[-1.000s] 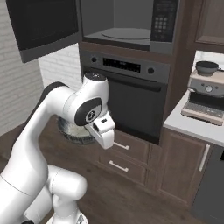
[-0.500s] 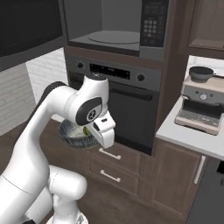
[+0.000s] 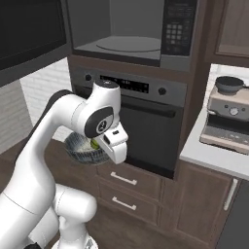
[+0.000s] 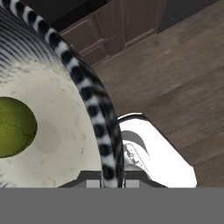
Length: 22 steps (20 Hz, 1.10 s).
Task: Pick the lime from the sink and place it in the bowl. Then pick the bowl and place it in the microwave. Then close the microwave door and press the start button.
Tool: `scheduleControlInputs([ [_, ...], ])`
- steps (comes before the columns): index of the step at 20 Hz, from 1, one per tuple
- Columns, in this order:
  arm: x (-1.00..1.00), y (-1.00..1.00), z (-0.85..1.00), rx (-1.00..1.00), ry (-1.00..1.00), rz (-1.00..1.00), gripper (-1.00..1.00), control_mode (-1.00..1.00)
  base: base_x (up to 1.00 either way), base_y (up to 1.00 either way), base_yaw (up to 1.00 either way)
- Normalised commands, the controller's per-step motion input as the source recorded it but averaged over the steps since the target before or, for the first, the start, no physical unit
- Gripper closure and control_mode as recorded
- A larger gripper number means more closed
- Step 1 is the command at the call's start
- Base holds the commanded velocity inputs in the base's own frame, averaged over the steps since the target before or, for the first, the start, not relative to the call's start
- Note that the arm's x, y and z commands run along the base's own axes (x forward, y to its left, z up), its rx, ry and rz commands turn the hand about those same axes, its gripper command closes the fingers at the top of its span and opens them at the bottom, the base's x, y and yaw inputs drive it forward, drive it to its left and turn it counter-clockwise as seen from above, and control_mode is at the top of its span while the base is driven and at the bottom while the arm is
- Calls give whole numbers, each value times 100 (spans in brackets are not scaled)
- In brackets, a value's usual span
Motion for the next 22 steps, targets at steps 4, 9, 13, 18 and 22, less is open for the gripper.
scheduleControlInputs([
  [4,0,0,0,0,0,0,100,100,32,32,-18],
  [9,0,0,0,0,0,0,100,100,51,36,-24],
  [13,0,0,0,0,0,0,100,100,45,37,-20],
  [18,0,0,0,0,0,0,100,100,39,35,-20],
  [22,0,0,0,0,0,0,100,100,49,40,-22],
])
